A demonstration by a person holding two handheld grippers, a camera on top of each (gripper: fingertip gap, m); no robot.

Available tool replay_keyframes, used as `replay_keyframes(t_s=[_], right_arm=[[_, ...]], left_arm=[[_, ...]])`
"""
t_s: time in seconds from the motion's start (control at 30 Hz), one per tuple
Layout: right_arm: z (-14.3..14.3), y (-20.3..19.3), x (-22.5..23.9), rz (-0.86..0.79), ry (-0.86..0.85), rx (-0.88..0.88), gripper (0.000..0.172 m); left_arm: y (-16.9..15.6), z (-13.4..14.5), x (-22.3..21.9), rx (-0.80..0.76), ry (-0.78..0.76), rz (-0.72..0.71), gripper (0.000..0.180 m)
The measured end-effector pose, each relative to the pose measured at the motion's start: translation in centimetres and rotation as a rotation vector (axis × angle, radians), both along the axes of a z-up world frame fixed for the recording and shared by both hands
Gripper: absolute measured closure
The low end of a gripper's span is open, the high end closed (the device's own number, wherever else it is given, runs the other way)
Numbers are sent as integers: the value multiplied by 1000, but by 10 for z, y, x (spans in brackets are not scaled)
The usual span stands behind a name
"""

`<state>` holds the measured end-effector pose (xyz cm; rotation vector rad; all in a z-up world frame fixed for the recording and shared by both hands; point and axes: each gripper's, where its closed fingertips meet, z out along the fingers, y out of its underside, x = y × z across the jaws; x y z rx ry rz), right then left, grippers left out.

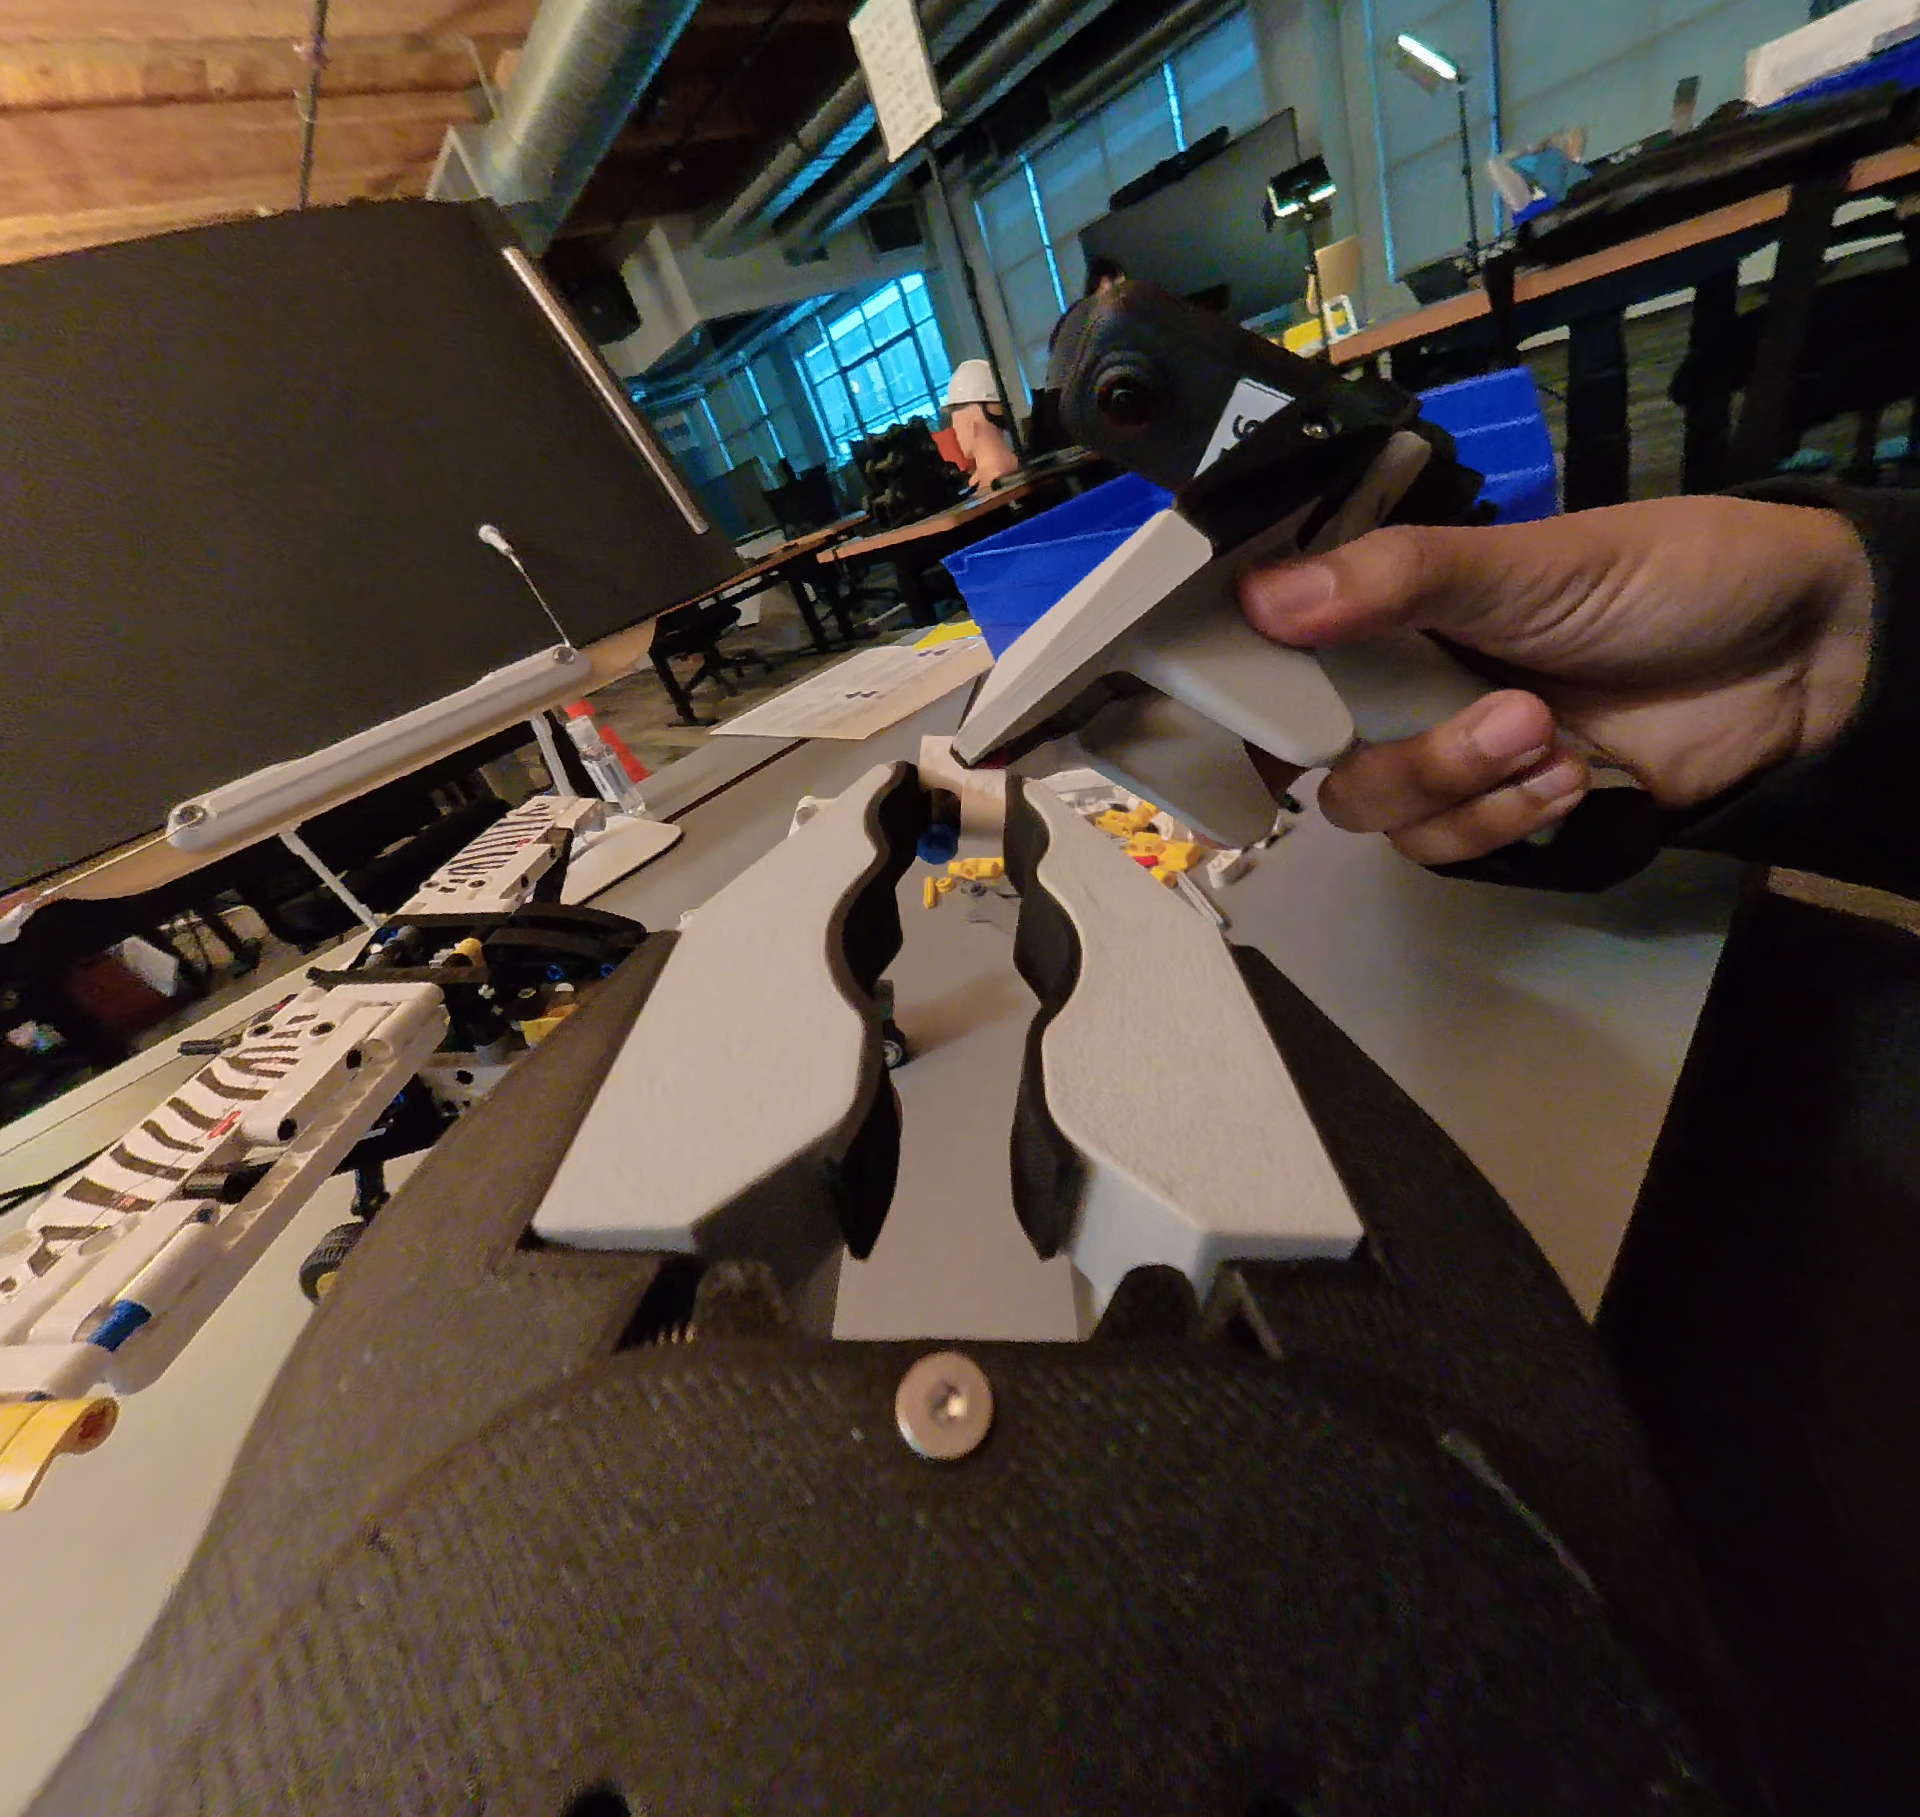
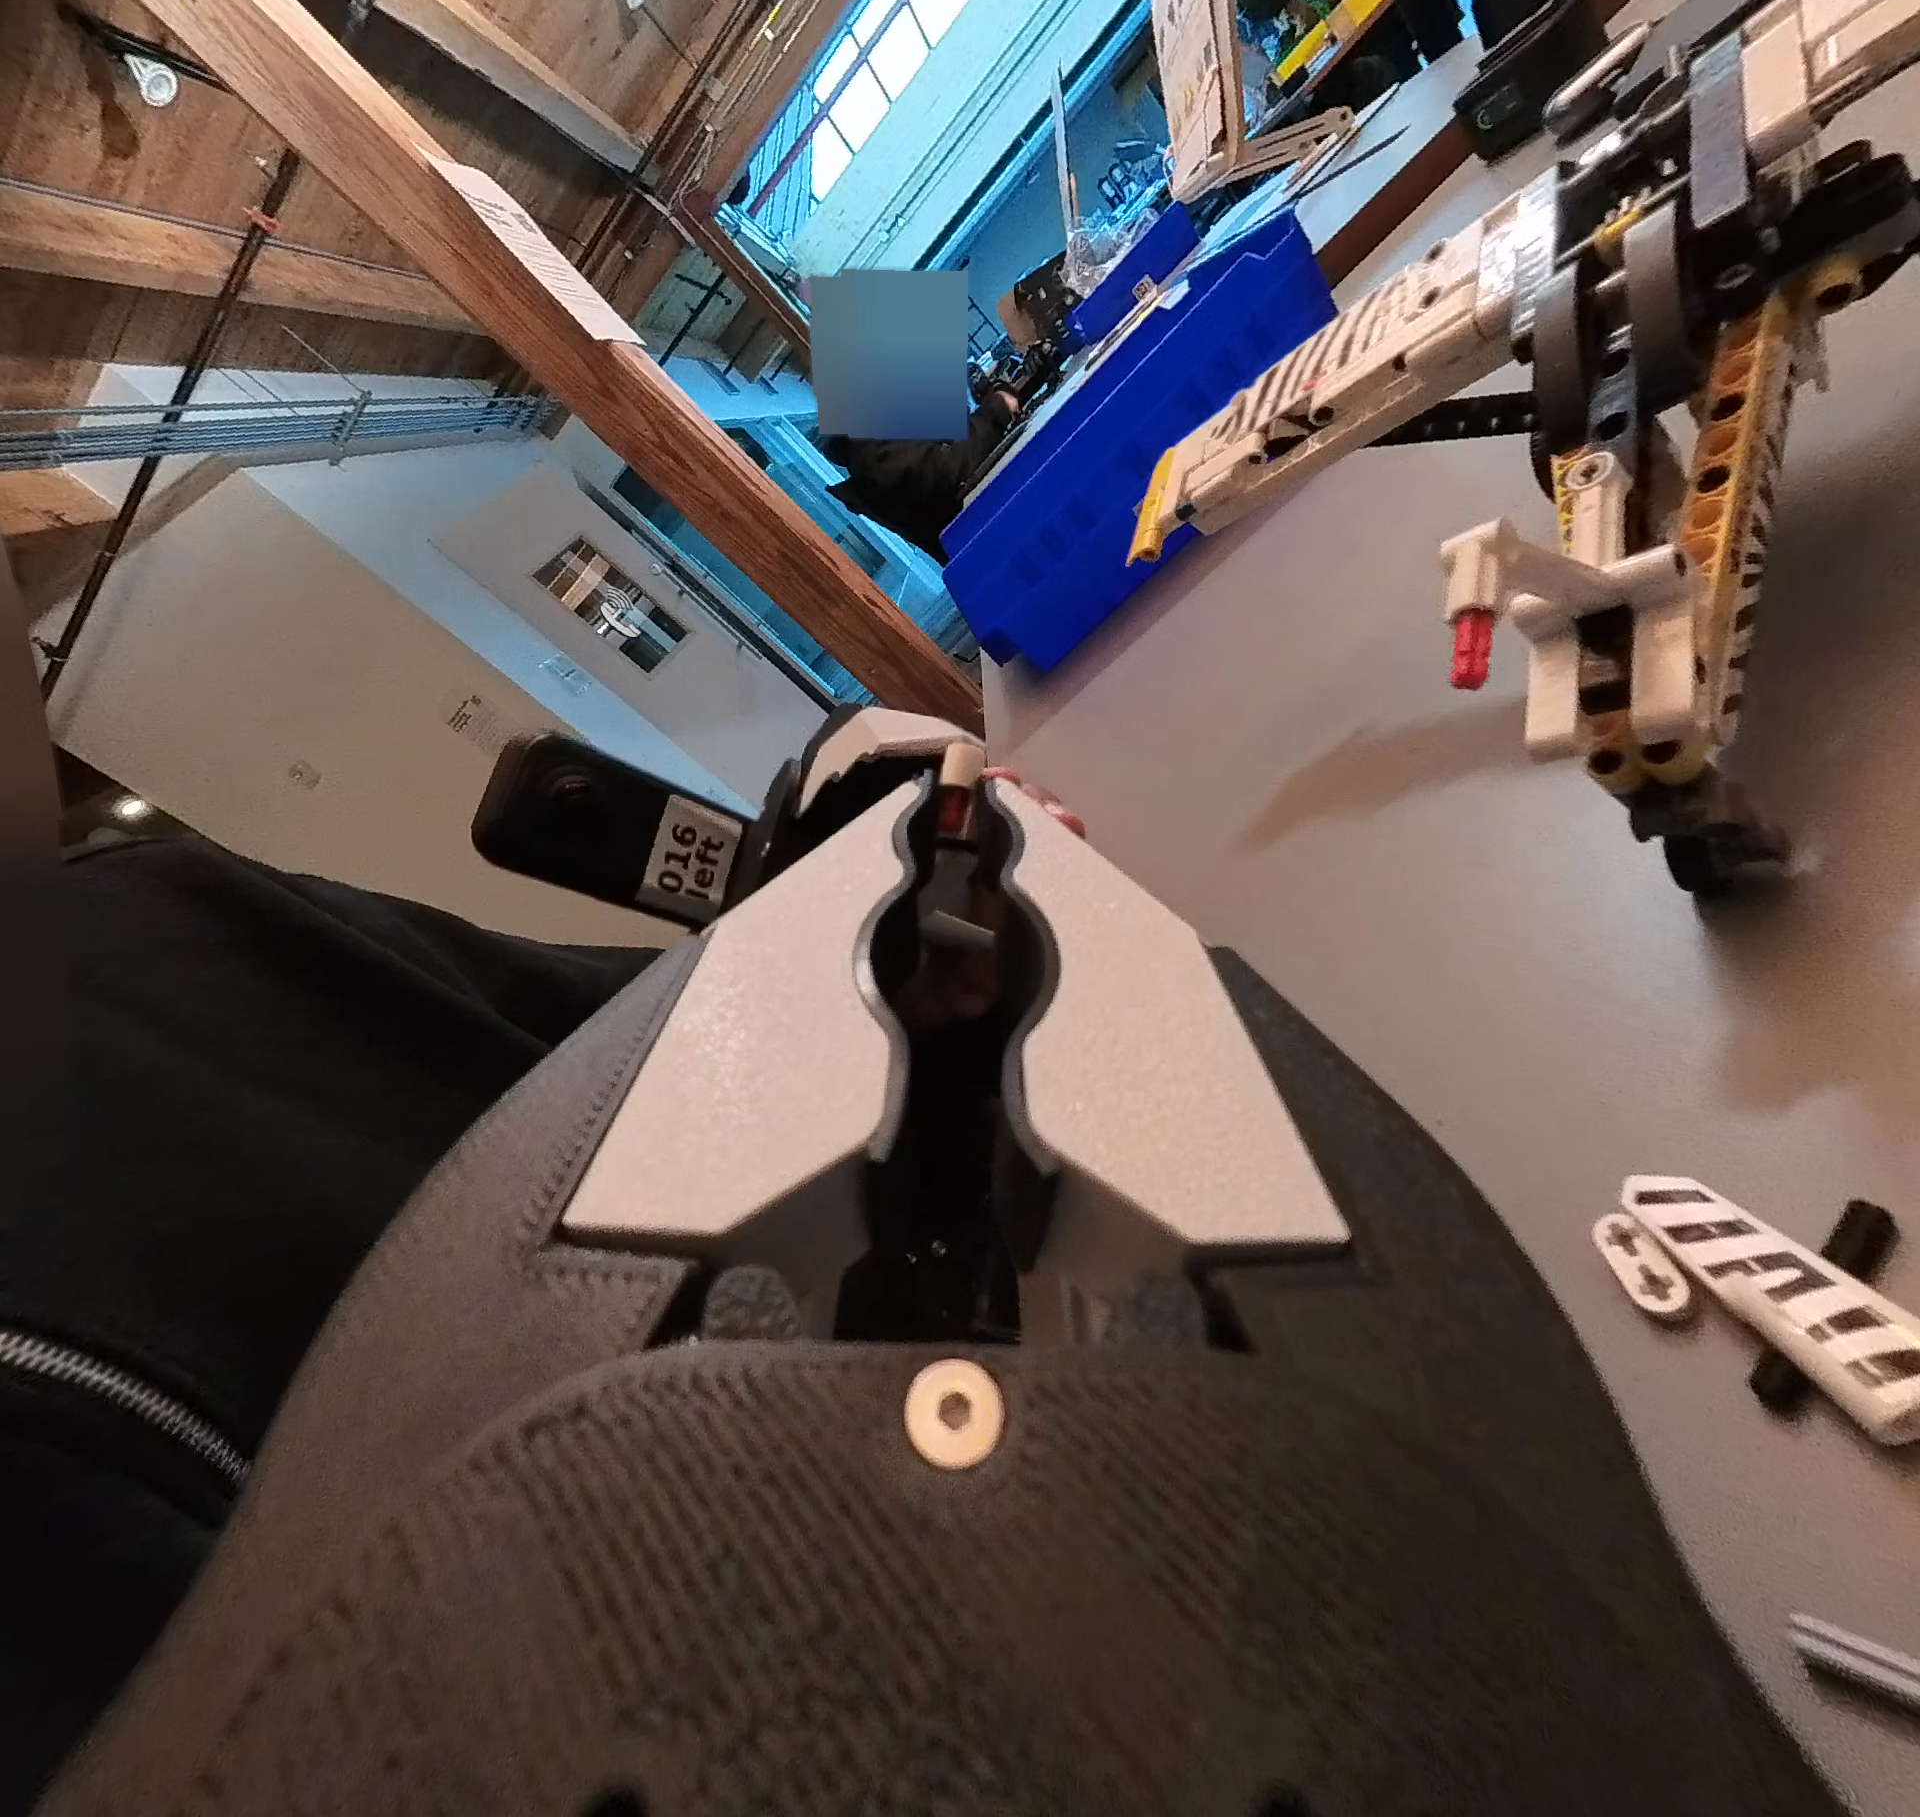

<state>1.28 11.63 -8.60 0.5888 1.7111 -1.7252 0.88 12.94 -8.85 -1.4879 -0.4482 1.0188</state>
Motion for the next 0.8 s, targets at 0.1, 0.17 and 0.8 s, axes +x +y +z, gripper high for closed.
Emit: replay_keyframes(t_s=[0.1,0.17,0.8], right_arm=[[-1,0,-1,-5,-15,0,167],[-1,0,-1,1,-35,-12,167],[-3,3,6,73,-75,-24,169]], left_arm=[[0,-1,-2,-12,3,16,168],[0,-1,-1,-7,2,9,168],[0,-2,4,-33,27,-44,167]])
